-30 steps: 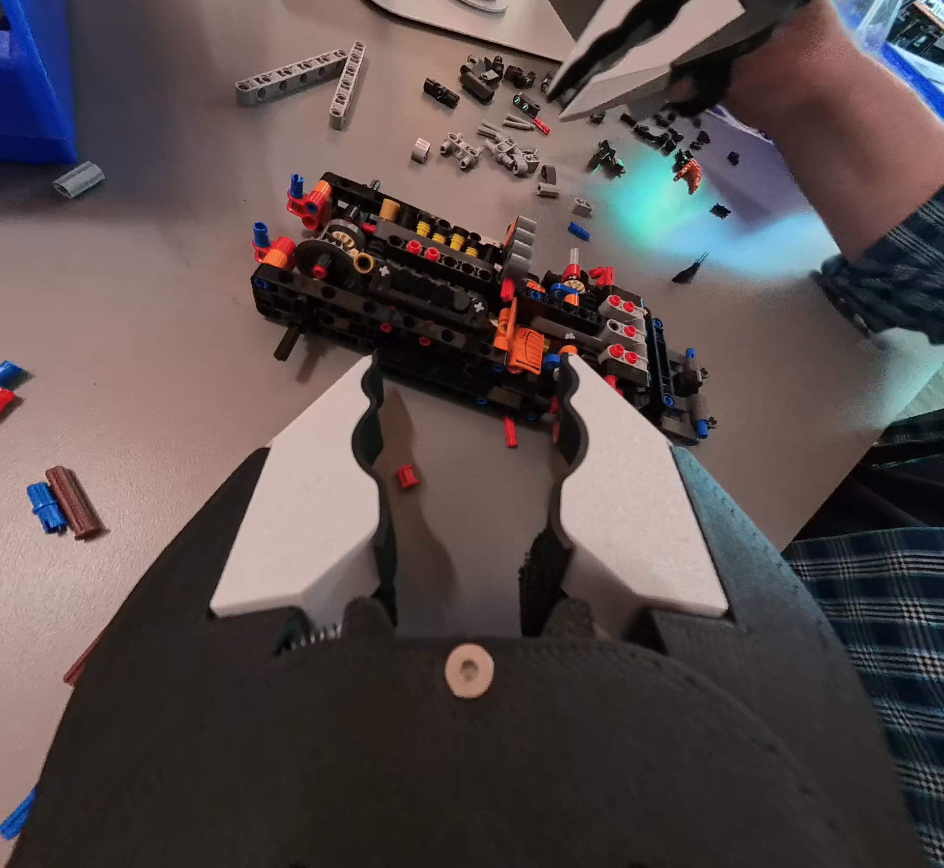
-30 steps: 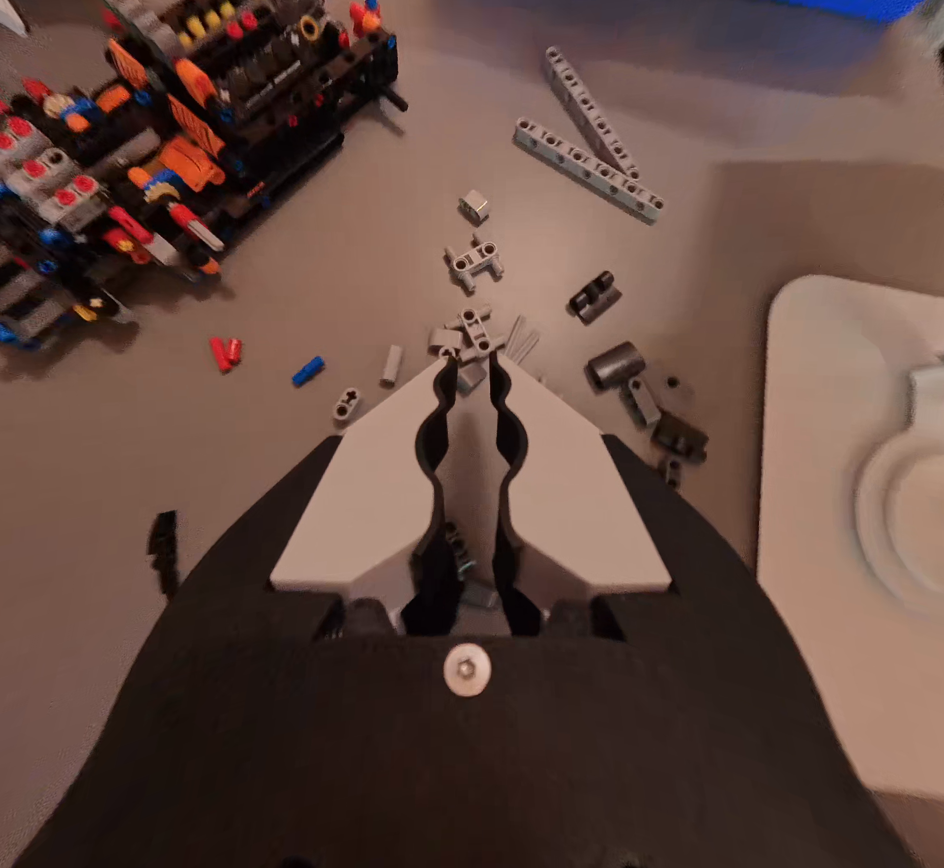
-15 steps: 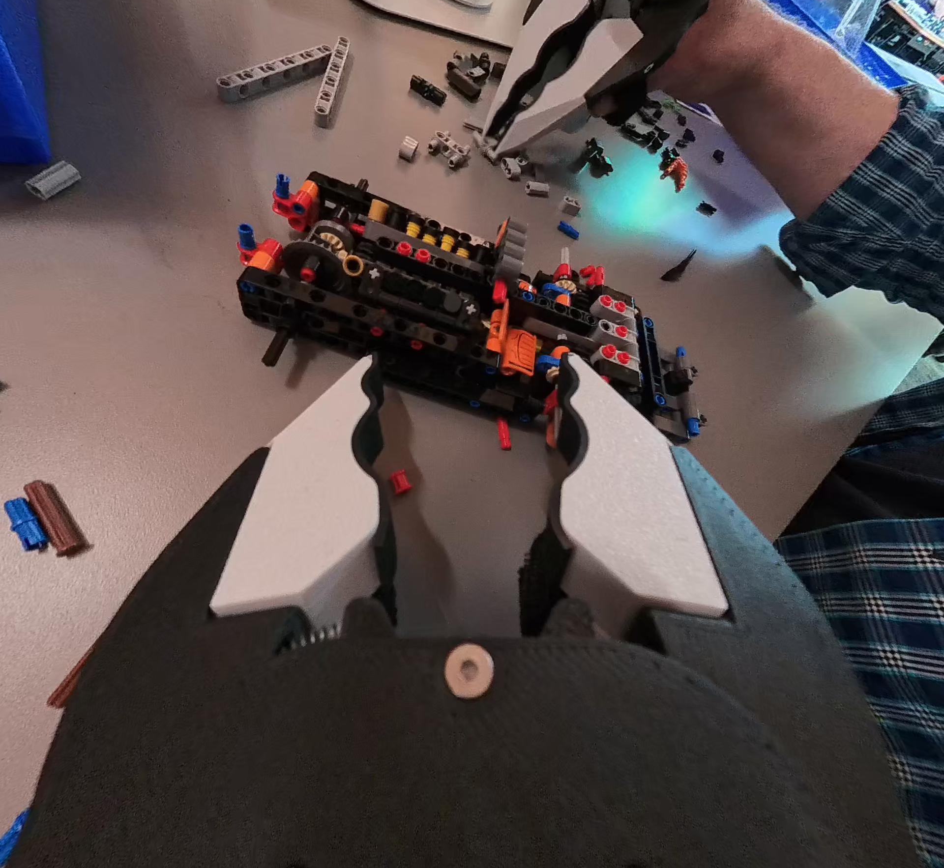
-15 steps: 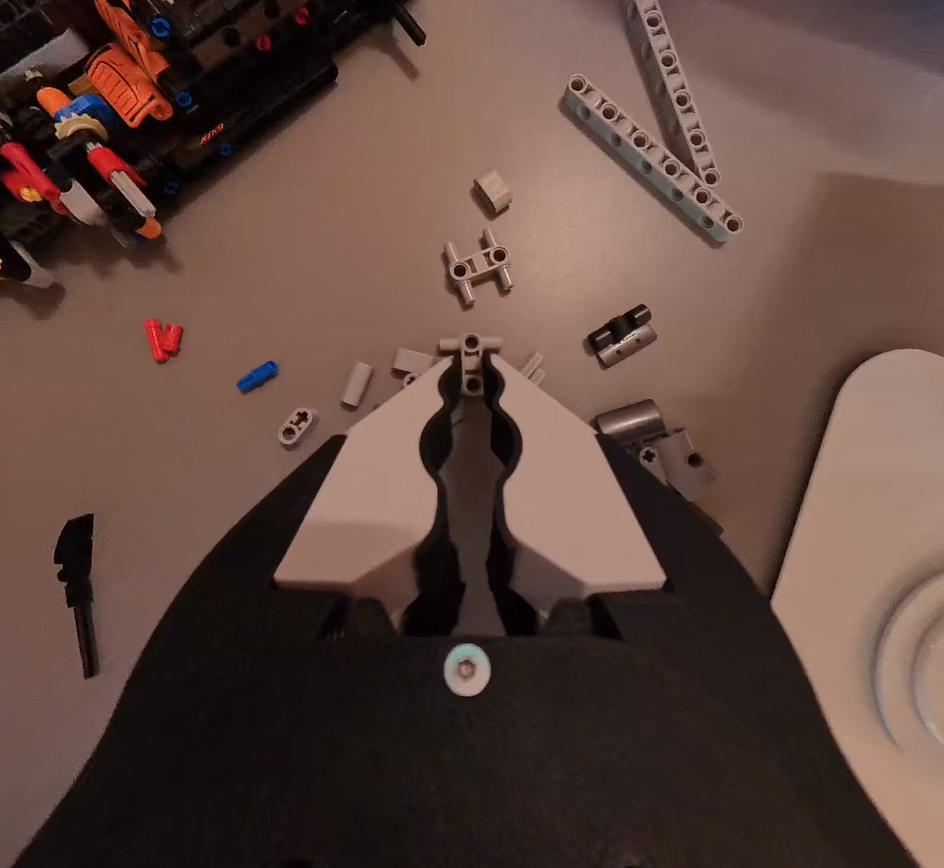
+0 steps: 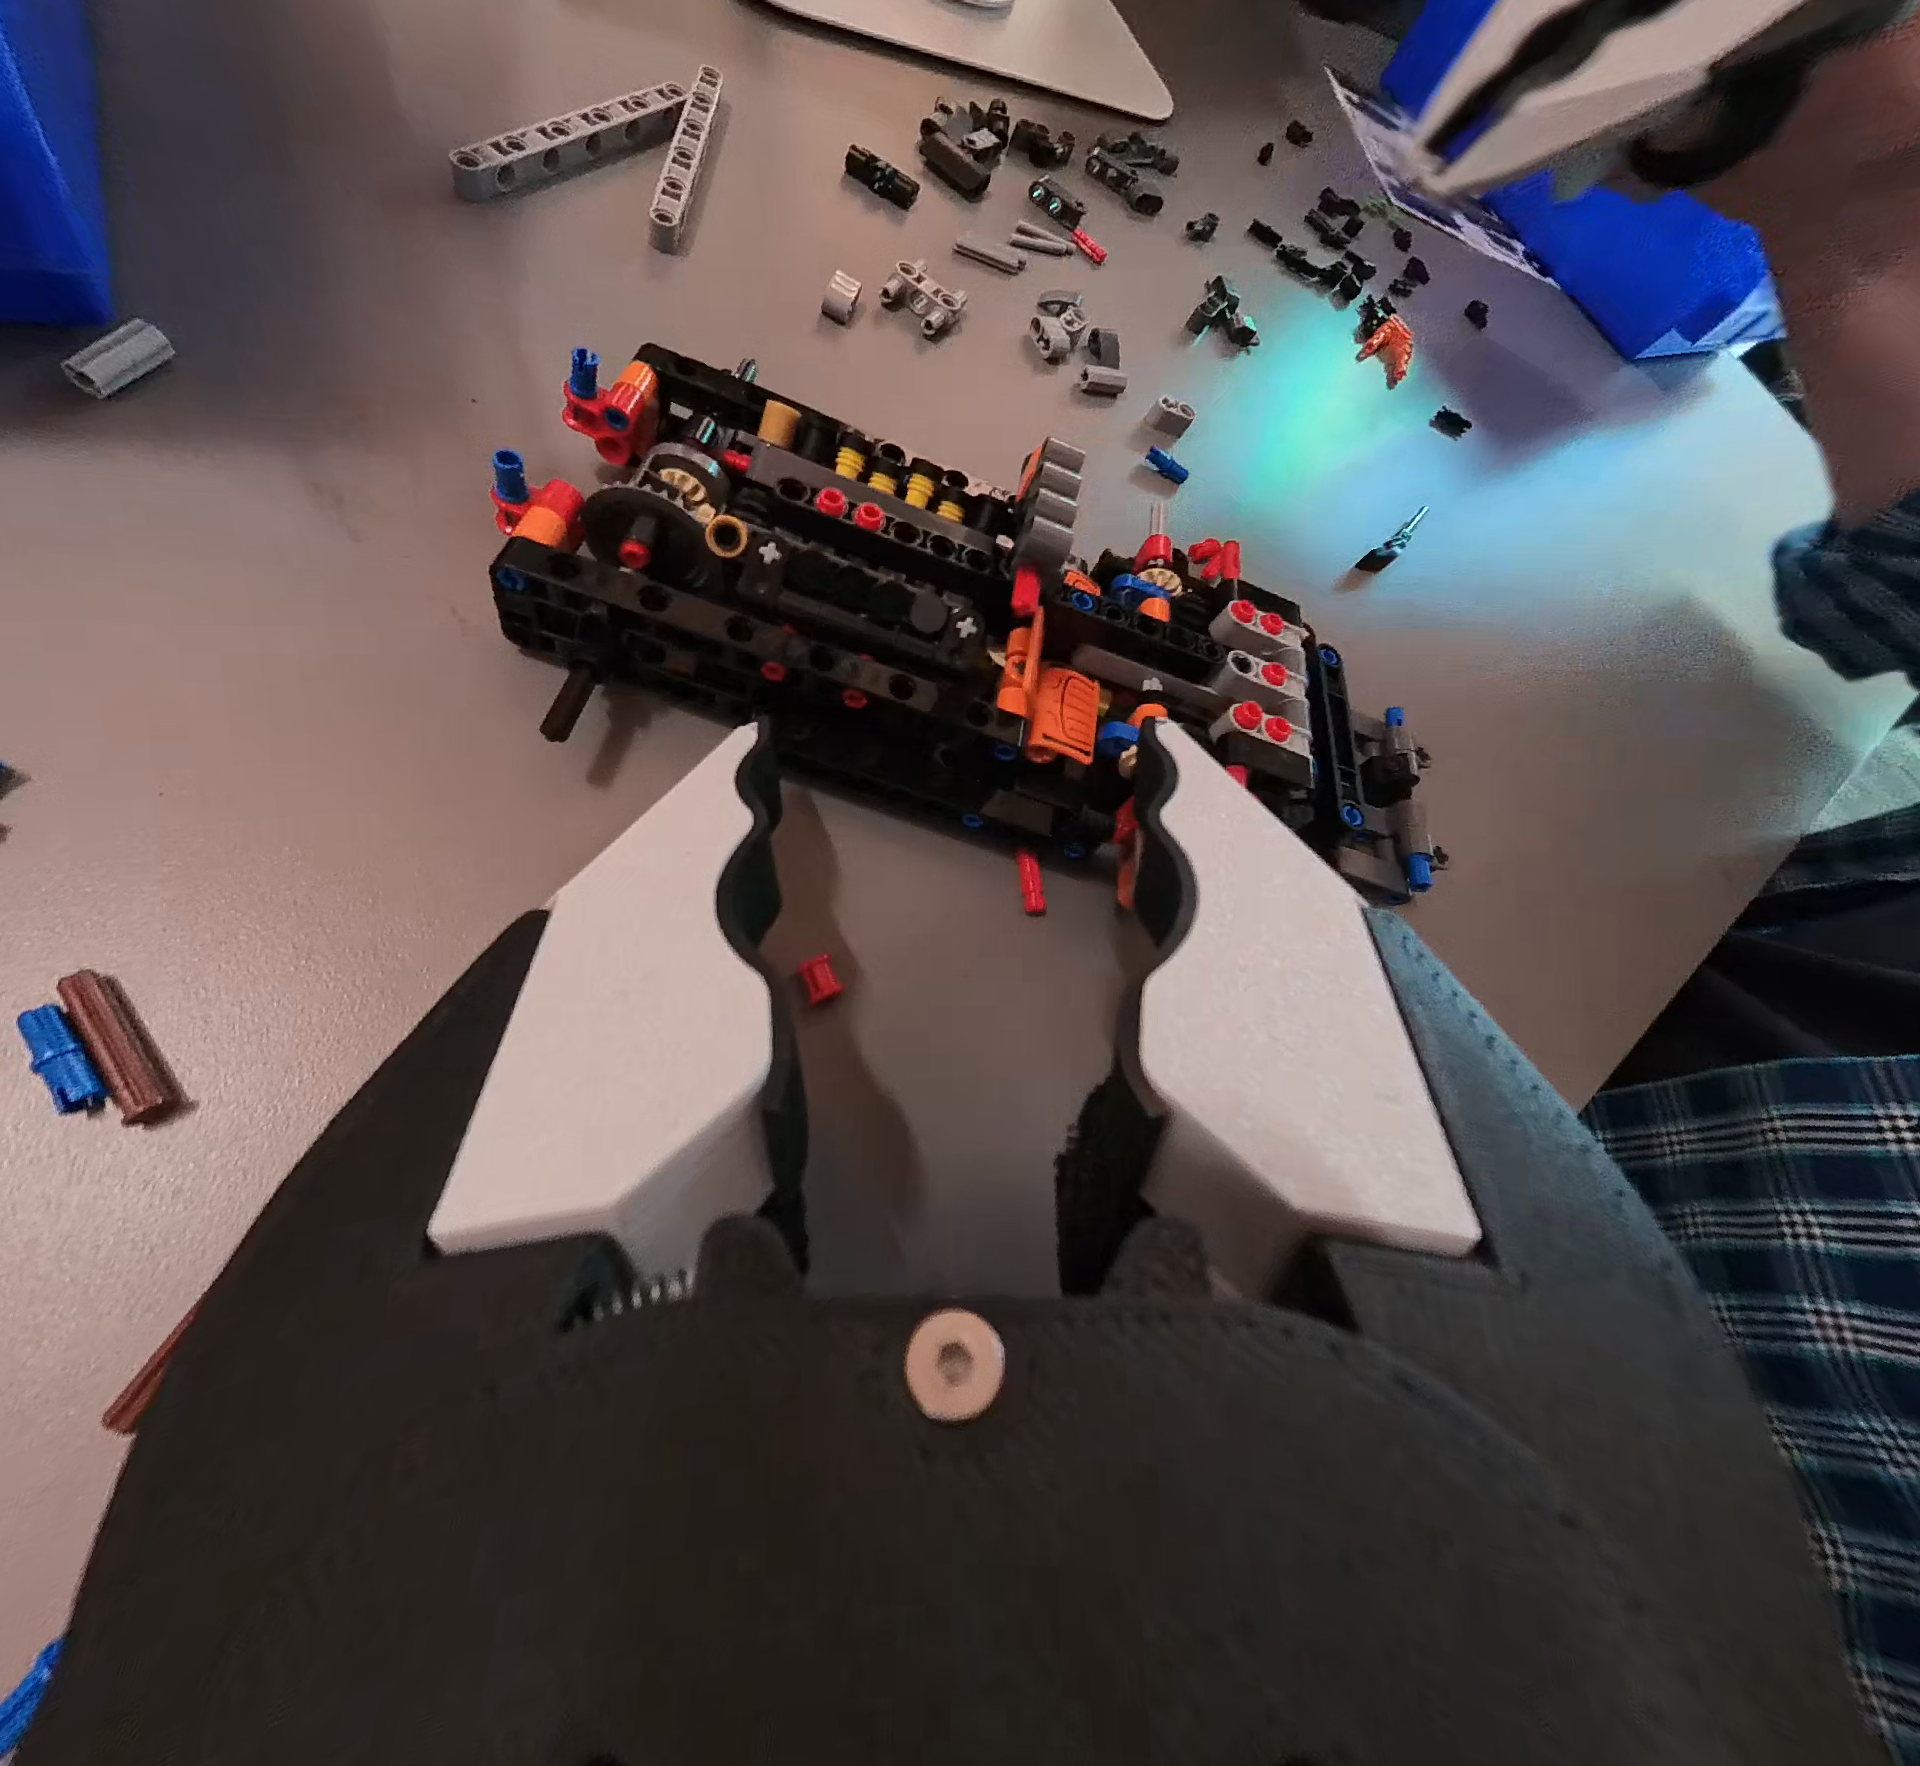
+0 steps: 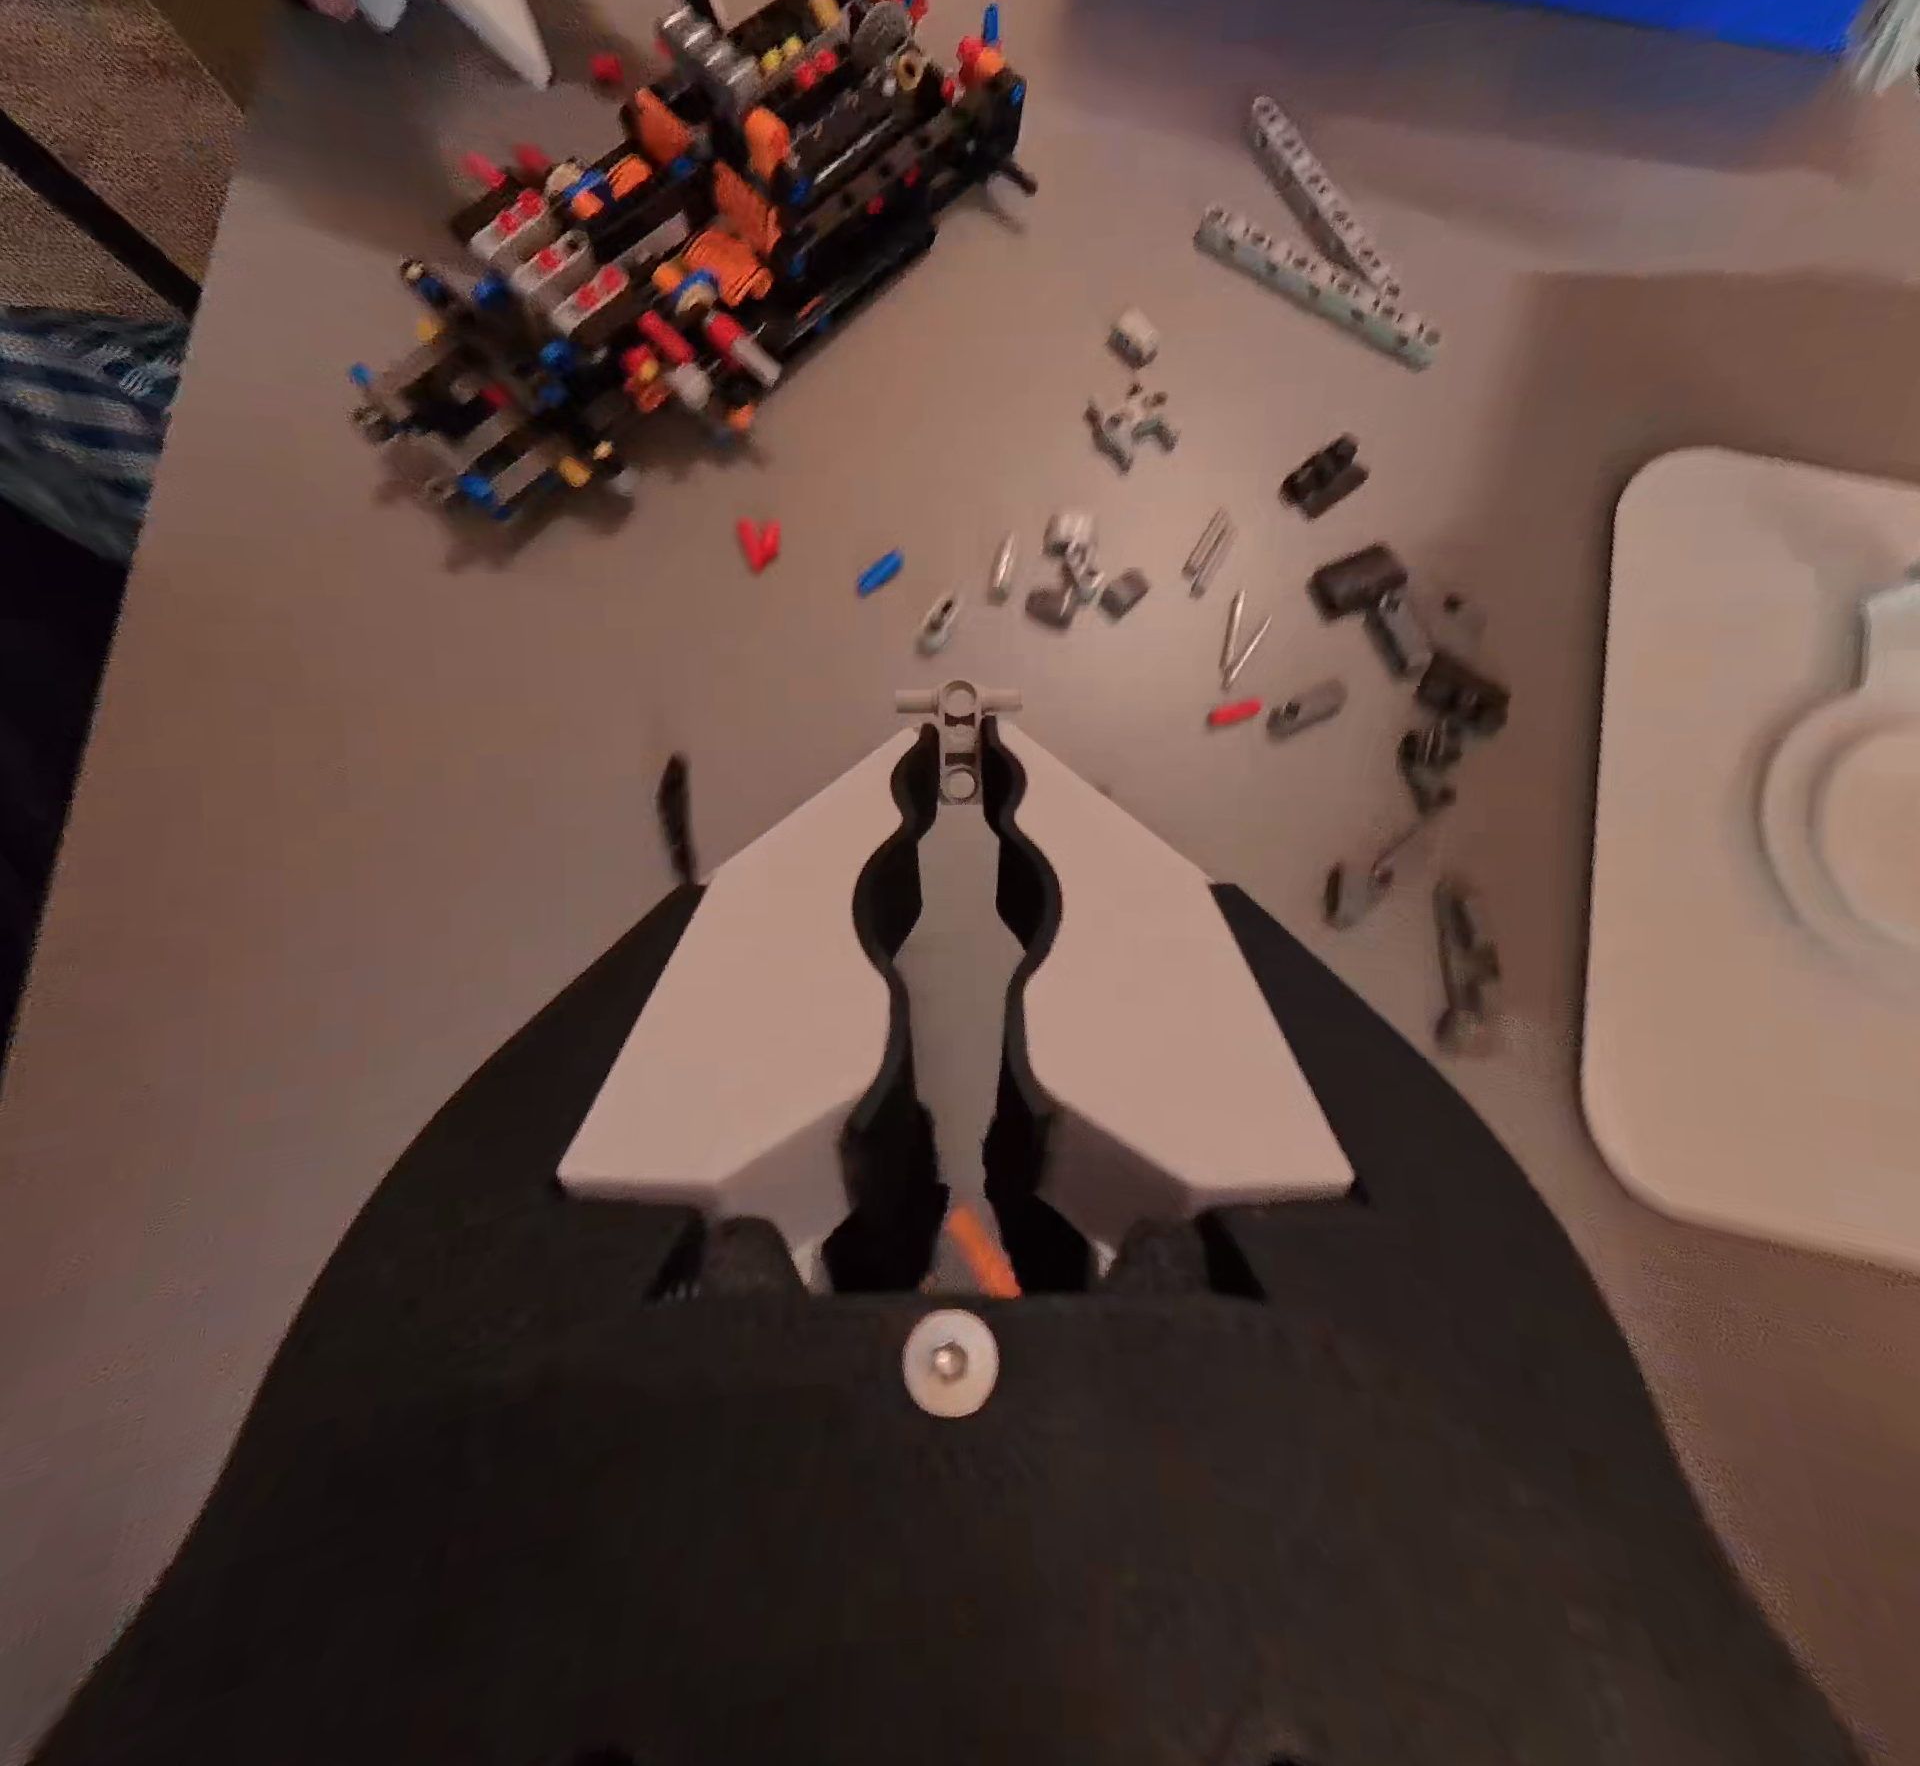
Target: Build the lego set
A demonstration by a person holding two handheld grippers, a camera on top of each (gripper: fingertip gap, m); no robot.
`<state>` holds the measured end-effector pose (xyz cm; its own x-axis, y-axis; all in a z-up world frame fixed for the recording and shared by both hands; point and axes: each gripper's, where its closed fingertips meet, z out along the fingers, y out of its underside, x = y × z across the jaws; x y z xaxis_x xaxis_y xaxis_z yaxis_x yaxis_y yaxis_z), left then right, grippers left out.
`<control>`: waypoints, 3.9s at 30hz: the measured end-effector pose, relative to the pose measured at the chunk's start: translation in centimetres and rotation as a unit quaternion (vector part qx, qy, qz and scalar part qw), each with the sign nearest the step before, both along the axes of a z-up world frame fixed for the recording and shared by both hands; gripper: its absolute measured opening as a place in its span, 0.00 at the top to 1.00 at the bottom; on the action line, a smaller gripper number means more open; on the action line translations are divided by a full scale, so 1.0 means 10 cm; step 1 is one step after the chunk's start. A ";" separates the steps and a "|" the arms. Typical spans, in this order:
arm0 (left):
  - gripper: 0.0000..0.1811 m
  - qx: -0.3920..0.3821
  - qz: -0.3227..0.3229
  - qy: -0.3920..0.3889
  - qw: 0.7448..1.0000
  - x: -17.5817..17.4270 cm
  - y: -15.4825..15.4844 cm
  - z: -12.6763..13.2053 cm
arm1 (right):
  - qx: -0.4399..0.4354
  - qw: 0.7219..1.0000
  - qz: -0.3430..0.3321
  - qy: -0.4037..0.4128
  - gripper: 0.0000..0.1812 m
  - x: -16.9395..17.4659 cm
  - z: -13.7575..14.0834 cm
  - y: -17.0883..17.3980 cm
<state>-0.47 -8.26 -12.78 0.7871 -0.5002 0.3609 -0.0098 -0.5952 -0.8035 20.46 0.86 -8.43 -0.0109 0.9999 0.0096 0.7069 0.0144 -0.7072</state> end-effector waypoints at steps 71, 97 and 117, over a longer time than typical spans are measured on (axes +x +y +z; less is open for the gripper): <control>0.65 0.150 0.029 0.099 0.983 0.04 -0.04 0.53 | 0.033 0.980 -0.198 0.003 0.92 1.70 -0.06 -0.91; 0.67 0.165 -0.032 0.134 0.977 0.41 -0.17 0.48 | -0.016 0.979 -0.198 0.036 0.89 1.49 -0.24 -1.23; 0.69 0.184 -0.055 0.180 0.965 0.53 -0.29 0.49 | -0.014 0.971 -0.233 0.060 0.87 1.46 -0.21 -1.24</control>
<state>4.80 -11.18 -7.93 0.7628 -0.6305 -0.1435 -0.3740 -0.2492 -0.8933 35.02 -11.58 -10.57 0.4422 0.8958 -0.0439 0.5454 -0.3074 -0.7798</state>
